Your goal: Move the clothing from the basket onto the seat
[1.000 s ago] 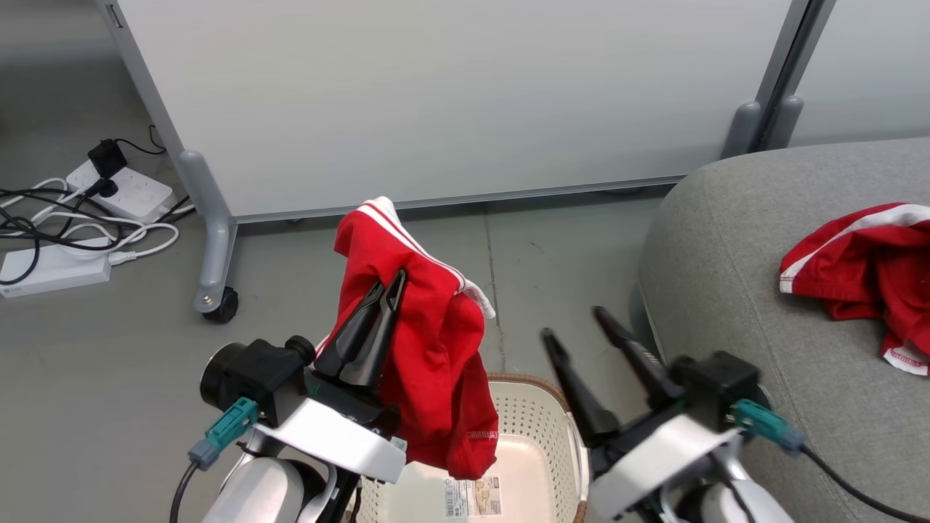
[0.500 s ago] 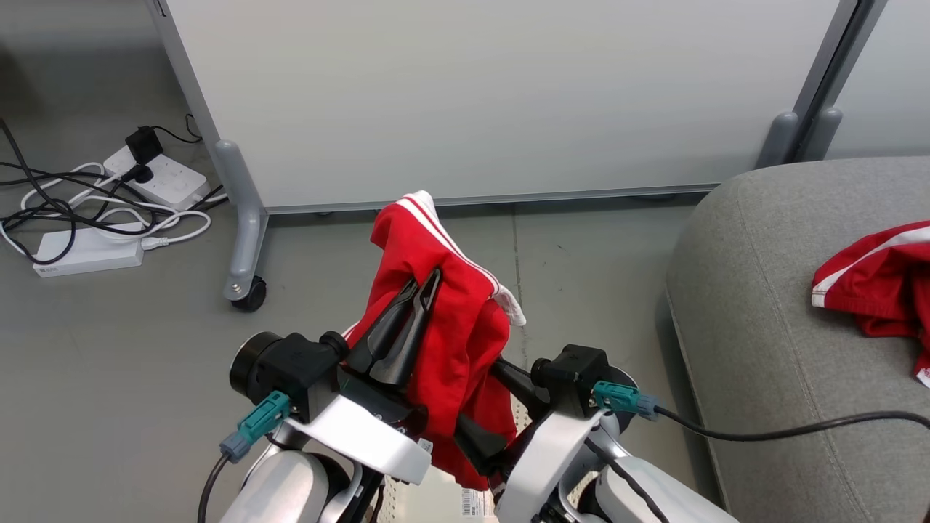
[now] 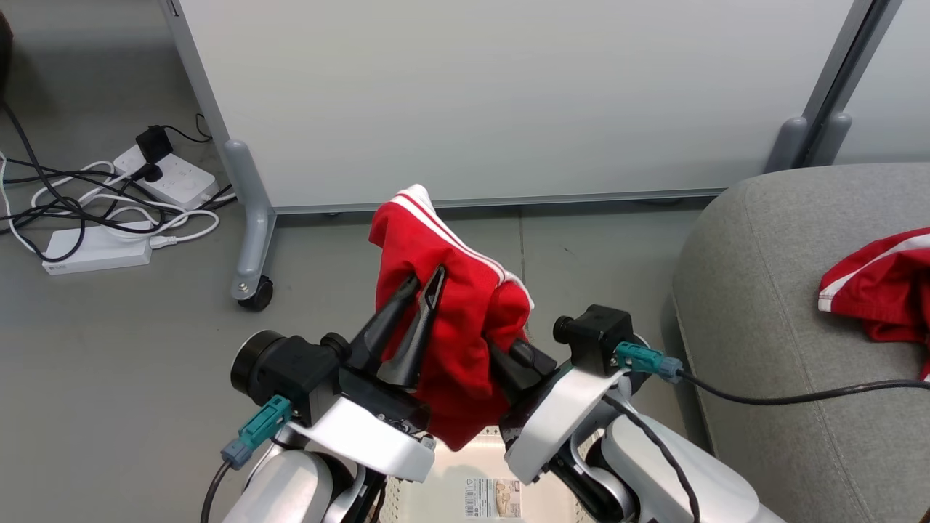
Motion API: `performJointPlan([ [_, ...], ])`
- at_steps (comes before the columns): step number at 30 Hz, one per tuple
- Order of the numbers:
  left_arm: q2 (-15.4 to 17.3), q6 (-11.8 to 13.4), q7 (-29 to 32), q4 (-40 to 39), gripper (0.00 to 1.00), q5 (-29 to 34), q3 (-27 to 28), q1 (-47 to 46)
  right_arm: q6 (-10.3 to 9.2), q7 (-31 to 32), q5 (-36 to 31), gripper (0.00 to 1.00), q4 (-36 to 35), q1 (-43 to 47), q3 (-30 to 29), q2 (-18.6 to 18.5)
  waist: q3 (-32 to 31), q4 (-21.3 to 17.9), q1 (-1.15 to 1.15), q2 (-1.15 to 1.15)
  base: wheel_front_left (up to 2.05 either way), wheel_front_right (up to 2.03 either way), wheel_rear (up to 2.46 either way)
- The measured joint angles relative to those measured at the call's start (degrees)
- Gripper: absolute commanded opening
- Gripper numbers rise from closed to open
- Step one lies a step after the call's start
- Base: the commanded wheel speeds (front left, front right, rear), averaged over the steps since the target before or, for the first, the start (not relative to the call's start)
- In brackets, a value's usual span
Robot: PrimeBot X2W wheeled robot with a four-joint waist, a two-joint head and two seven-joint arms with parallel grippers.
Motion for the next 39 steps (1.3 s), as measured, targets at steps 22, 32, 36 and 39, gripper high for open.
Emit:
performJointPlan([
  [22, 5.1, -1.9, 5.5, -1.2, 1.0, 4.5, -8.7, 3.8, 0.0, 0.2, -8.6, 0.0, 1.4, 3.7, -19.0, -3.4, 0.5, -6.5, 0.0, 0.0, 0.0, 0.0, 0.0],
  [32, 6.0, -3.0, 5.1, 0.5, 1.0, 4.7, -11.8, 4.8, 0.0, 2.6, -11.1, 0.0, -1.1, 6.9, -22.6, -3.9, 1.2, -11.4, 0.0, 0.0, 0.0, 0.0, 0.0],
  [36, 6.1, -3.0, 5.0, 0.5, 1.0, 4.7, -12.3, 4.8, 0.0, 3.6, -11.6, 0.0, -2.2, 7.7, -23.2, -3.7, 1.4, -13.7, 0.0, 0.0, 0.0, 0.0, 0.0],
  [39, 6.1, -2.8, 5.0, 0.3, 1.0, 4.7, -12.7, 4.8, 0.0, 4.3, -11.9, 0.0, -2.9, 7.9, -23.8, -3.6, 1.6, -15.6, 0.0, 0.0, 0.0, 0.0, 0.0],
])
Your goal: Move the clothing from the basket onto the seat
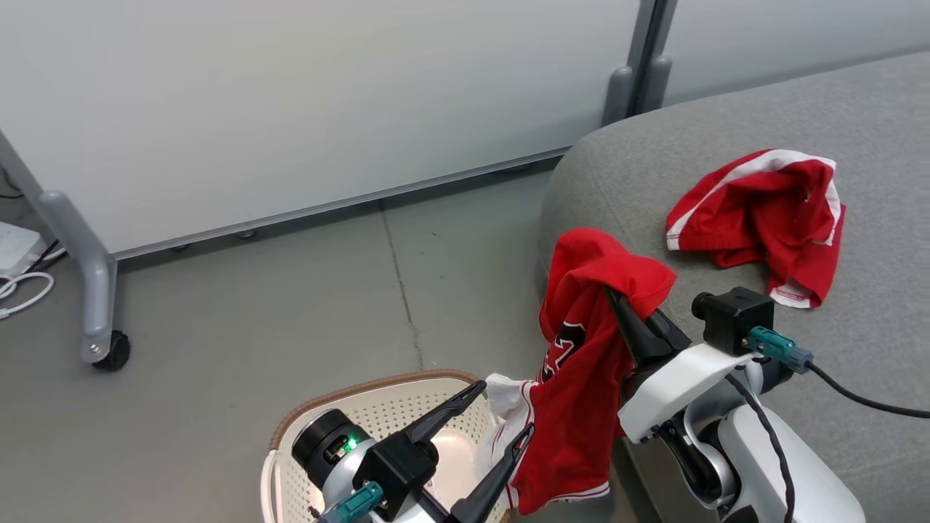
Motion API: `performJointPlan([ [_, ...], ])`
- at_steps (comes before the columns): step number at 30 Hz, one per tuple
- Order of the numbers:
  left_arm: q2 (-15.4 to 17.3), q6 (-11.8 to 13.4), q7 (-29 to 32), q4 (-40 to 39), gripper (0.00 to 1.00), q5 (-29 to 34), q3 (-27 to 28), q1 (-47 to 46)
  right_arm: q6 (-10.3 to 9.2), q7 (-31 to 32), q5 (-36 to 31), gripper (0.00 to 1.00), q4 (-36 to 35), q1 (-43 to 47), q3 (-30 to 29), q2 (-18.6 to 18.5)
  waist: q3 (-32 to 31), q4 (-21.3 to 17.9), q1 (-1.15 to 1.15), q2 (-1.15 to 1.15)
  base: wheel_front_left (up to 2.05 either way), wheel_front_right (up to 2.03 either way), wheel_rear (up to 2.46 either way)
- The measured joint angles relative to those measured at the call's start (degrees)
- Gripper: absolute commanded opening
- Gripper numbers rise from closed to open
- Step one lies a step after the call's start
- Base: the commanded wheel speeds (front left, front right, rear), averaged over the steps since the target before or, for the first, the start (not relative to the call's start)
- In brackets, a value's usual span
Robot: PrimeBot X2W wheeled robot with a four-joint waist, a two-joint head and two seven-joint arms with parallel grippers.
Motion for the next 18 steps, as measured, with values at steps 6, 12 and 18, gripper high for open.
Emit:
performJointPlan([
  [6, 0.0, 0.4, -0.4, -0.8, 1.0, 0.0, -0.2, 0.0, 0.0, 0.8, -0.3, 0.0, -2.0, 0.1, -1.0, 0.1, 0.7, -4.0, 0.0, 0.0, 0.0, 0.0, 0.0],
  [12, -0.1, 0.7, -0.2, -1.7, 1.0, -0.1, -0.3, -0.2, 0.0, 1.0, -0.5, 0.0, -4.1, -2.4, -4.1, -0.5, 2.0, -7.3, 0.0, 0.0, 0.0, 0.0, 0.0],
  [18, -0.1, 1.3, 0.1, -3.0, 1.0, 0.0, 0.0, -1.7, 0.0, 0.5, -0.5, 0.0, -4.8, -10.8, -9.6, -3.0, 4.0, -9.1, 0.0, 0.0, 0.0, 0.0, 0.0],
])
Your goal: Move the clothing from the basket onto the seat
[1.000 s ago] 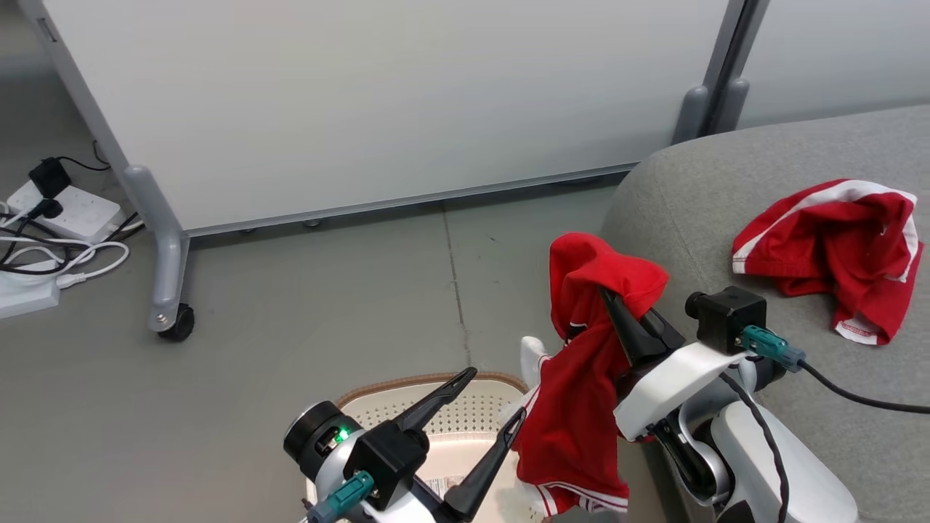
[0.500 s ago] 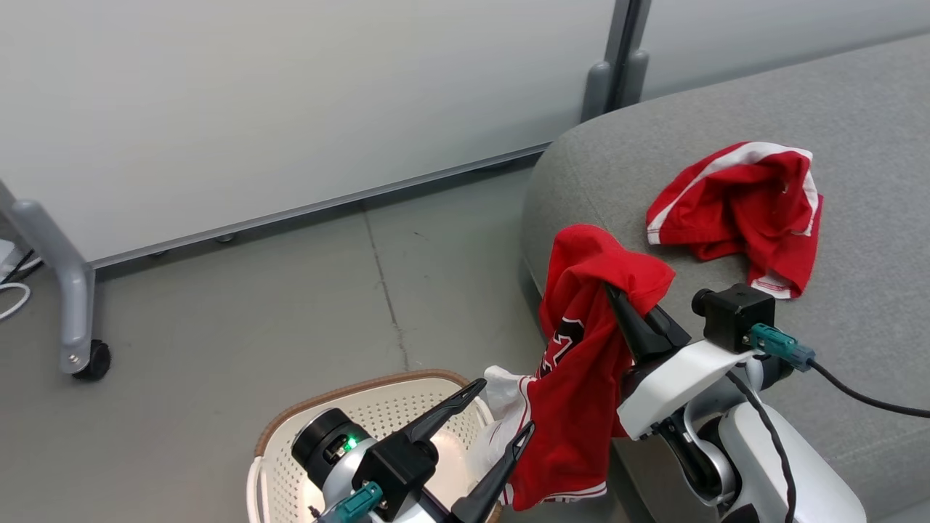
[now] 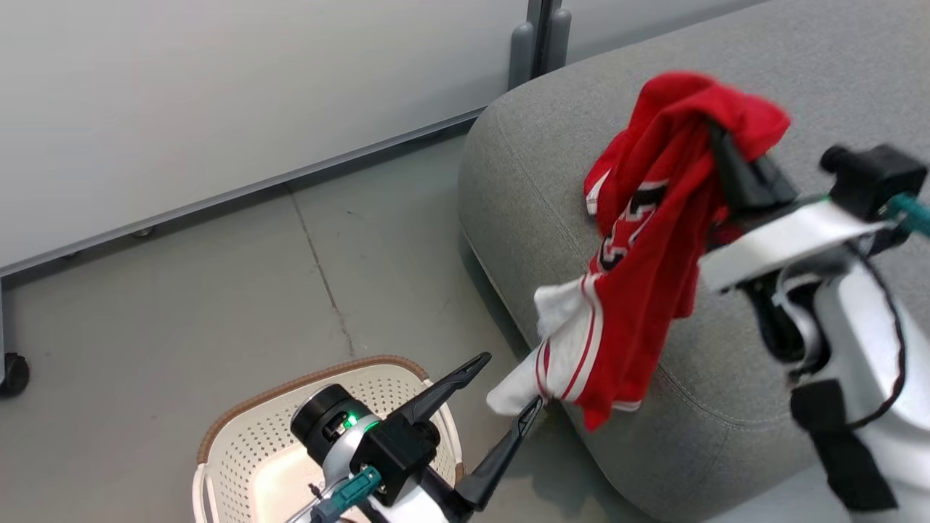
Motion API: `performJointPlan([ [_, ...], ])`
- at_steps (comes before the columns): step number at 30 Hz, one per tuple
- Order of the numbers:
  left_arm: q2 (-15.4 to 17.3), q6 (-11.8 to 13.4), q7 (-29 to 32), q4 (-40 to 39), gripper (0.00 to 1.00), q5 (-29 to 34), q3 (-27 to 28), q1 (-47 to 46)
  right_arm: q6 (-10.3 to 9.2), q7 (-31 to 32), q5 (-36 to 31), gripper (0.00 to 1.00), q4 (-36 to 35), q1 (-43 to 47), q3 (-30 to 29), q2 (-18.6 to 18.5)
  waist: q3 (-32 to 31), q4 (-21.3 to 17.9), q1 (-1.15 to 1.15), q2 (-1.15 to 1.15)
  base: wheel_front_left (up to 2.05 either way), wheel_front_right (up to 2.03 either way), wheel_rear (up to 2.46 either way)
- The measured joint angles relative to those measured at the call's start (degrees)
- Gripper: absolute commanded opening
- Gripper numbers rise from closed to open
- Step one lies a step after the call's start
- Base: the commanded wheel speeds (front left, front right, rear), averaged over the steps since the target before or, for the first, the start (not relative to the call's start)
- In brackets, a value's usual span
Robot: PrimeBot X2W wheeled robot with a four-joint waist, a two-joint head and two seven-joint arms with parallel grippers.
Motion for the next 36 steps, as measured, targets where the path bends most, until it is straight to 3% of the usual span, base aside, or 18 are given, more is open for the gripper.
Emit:
performJointPlan([
  [9, 1.4, -0.5, 0.5, -2.4, 1.0, 1.2, 0.9, -5.0, 0.0, 0.5, -0.7, 0.0, 2.0, -18.2, -9.0, -5.9, 4.5, 0.7, 0.0, 0.0, 0.0, 0.0, 0.0],
  [18, 2.8, -1.8, 1.6, -5.2, 1.0, 2.8, 0.2, -10.8, 0.0, 1.2, -2.6, 0.0, 10.5, -34.2, -14.8, -14.0, 11.0, 3.8, 0.0, 0.0, 0.0, 0.0, 0.0],
  [26, 4.5, -2.6, 3.6, -7.7, 1.0, 3.9, -1.0, -15.5, 0.0, -1.7, -3.0, 0.0, 22.2, -34.7, -16.2, -18.3, 19.8, 6.4, 0.0, 0.0, 0.0, 0.0, 0.0],
  [36, 7.5, -3.3, 5.9, -10.1, 1.0, 4.8, -2.3, -20.0, 0.01, -6.2, 1.5, 0.0, 36.8, -30.0, -19.4, -15.3, 30.4, 7.7, 0.0, 0.0, 0.0, 0.0, 0.0],
])
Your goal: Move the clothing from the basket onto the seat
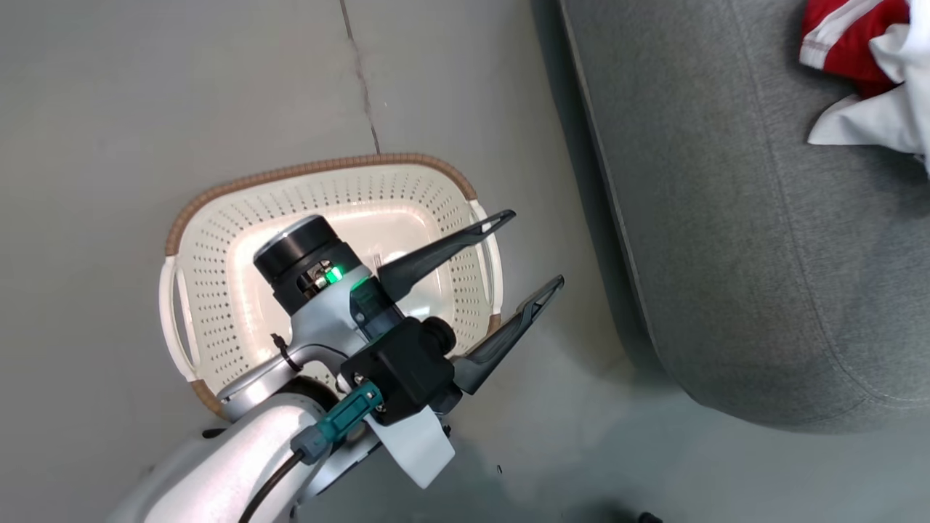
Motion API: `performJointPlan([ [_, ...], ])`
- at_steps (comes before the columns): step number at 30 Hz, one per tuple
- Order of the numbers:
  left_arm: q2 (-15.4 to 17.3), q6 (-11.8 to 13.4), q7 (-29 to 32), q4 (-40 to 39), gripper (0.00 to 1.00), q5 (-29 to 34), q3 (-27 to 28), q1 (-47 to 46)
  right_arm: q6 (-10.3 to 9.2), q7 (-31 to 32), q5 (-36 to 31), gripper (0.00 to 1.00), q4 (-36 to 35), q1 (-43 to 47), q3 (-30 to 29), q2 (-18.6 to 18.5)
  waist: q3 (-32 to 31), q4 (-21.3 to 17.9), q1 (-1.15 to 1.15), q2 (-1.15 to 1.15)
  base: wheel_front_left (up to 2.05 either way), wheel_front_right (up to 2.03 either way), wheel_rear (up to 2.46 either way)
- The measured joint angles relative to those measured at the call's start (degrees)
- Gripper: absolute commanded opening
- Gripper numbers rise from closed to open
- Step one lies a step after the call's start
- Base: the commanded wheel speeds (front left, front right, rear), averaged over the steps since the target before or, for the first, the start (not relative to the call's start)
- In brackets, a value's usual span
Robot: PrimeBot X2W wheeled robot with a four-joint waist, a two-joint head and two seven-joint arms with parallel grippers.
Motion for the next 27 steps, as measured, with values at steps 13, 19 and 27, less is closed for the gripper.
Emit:
performJointPlan([
  [13, 0.9, 0.1, -0.8, 1.0, 1.0, -0.5, 0.2, -1.9, 0.0, -1.5, 3.5, 1.0, 5.3, 2.3, 1.2, 2.2, 0.7, -1.4, 0.0, 0.0, 0.0, 0.0, 0.0],
  [19, -0.6, 1.2, -3.7, 3.8, 1.0, -2.3, -0.3, 0.9, 0.0, -1.7, 3.1, 1.0, 3.8, 7.5, 3.2, 1.8, -4.7, -0.9, 0.0, 0.0, 0.0, 0.0, 0.0],
  [27, -2.8, 4.0, -7.3, 7.7, 1.0, -5.7, 0.1, 6.5, -0.01, -1.8, 2.9, 1.0, -1.7, 17.6, 4.6, 3.1, -13.1, 1.0, 0.0, 0.0, 0.0, 0.0, 0.0],
])
